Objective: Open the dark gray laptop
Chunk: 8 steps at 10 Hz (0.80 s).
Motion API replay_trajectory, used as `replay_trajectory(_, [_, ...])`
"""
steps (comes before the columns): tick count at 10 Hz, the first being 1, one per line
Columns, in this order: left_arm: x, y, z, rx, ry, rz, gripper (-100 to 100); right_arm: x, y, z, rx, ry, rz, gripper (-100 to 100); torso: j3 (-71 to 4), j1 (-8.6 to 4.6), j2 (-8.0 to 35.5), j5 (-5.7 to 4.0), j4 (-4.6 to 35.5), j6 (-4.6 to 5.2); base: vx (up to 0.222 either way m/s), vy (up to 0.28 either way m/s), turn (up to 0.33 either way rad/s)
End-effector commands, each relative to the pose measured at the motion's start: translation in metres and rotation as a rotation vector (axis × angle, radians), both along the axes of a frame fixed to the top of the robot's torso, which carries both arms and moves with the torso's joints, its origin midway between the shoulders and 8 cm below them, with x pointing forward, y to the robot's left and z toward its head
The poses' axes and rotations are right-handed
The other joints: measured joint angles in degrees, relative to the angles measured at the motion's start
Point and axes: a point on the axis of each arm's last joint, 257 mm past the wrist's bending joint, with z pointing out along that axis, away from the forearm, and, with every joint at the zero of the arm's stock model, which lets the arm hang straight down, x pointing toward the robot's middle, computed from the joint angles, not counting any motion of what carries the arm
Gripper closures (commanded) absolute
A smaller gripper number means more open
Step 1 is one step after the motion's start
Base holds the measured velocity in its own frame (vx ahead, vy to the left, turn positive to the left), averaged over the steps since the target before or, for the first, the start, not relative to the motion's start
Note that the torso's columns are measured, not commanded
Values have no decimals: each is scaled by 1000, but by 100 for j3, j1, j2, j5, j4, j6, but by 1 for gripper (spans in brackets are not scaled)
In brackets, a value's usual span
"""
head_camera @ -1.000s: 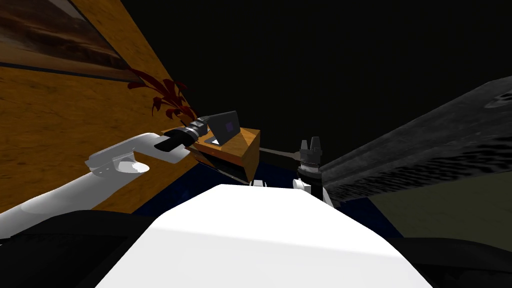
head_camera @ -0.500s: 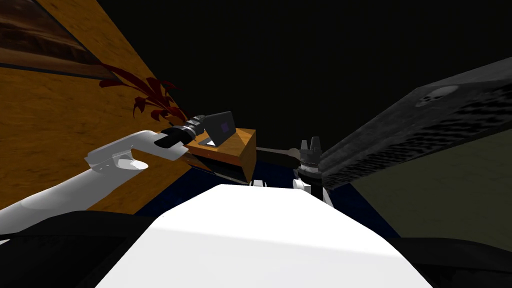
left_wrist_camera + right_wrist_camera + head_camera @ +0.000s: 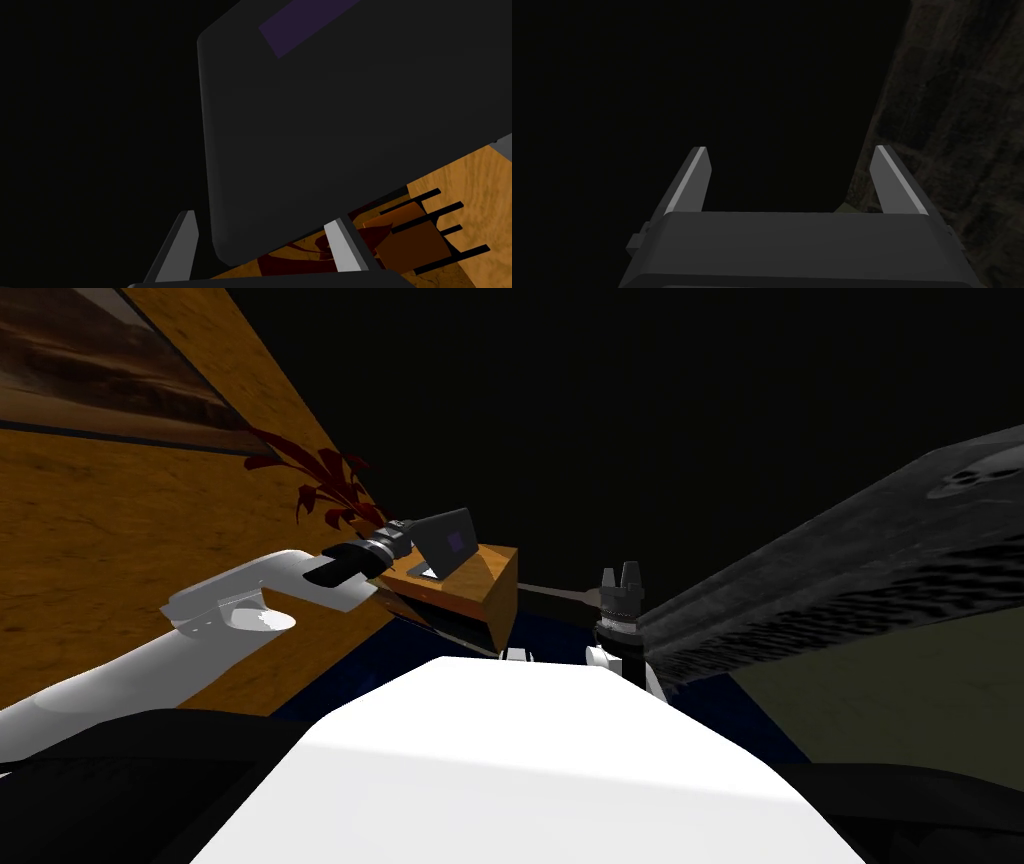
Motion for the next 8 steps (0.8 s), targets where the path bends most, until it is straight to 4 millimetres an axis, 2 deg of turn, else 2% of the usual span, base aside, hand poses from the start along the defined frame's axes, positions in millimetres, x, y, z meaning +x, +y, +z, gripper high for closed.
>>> replay_trajectory(1, [1, 14, -5, -125, 31, 36, 100, 0, 0, 0, 0, 0, 0, 0, -3, 10, -6, 4, 2, -13, -10, 157, -159])
replay_trajectory(7, [1, 34, -16, -362, 86, 107, 100, 0, 0, 0, 0, 0, 0, 0, -19, -2, -35, 8, -15, -18, -24, 120, -138])
replay_trajectory(8, [2, 30, -11, -330, 72, 92, 100, 0, 0, 0, 0, 0, 0, 0, -18, -12, -32, 1, -12, -14, -11, 54, -29])
